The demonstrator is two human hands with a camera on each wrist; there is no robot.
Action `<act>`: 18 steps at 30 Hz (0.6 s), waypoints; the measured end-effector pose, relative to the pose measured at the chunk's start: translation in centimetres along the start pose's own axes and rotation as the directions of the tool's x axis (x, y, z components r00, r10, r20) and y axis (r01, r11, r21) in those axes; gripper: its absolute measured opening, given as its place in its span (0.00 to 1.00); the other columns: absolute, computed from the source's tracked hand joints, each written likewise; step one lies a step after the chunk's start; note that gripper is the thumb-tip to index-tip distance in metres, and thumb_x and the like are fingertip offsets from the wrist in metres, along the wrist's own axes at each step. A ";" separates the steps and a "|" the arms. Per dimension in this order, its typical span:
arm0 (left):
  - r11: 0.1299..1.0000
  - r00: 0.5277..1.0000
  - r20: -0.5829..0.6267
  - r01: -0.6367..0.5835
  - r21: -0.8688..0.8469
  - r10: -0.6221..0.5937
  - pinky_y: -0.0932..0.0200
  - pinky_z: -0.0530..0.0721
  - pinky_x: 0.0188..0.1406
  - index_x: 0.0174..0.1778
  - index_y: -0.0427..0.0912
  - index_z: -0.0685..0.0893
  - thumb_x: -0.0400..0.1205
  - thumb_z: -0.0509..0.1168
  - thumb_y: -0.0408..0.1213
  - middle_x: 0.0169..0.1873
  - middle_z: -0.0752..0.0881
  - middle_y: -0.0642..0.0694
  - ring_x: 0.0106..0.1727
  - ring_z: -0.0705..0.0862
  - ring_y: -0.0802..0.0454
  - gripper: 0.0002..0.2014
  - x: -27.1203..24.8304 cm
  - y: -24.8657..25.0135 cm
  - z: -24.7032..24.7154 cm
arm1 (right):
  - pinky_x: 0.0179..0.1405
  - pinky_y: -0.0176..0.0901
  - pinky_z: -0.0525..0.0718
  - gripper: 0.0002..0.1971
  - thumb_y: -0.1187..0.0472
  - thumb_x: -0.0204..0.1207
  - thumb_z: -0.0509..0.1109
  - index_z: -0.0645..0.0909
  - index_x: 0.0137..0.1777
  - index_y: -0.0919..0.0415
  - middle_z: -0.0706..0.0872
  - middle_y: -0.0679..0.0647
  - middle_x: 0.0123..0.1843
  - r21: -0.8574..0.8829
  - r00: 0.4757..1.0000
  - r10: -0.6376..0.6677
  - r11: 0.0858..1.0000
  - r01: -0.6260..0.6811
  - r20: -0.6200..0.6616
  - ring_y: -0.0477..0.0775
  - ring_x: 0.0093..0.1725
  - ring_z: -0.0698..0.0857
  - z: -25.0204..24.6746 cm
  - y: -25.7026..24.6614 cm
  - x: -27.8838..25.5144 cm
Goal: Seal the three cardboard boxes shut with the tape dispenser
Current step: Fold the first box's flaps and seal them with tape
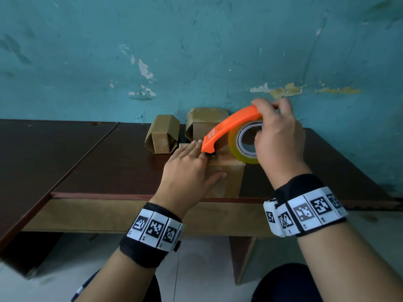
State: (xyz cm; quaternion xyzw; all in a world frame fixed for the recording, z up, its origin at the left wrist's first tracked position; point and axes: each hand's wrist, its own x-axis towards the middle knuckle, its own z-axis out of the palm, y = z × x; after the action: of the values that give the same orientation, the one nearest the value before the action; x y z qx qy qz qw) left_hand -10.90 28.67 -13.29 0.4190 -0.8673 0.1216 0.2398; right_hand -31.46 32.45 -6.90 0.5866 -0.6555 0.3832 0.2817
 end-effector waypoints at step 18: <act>0.992 0.989 -0.121 -0.071 0.106 0.084 0.50 0.79 0.76 0.72 0.41 0.88 0.86 0.54 0.70 0.75 0.86 0.43 0.77 0.83 0.48 0.38 0.1 -1.6 1.7 | 0.55 0.60 0.87 0.29 0.81 0.76 0.68 0.82 0.75 0.59 0.86 0.65 0.58 0.117 0.997 0.040 0.992 -0.047 0.060 0.68 0.55 0.86 0.7 4.1 -0.9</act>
State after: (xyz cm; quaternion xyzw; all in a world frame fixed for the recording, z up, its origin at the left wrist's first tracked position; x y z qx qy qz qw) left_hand -10.28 26.92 -14.67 0.3882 -0.8589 0.2007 0.2670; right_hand -35.27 32.46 -8.71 0.5988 -0.6521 0.4101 0.2190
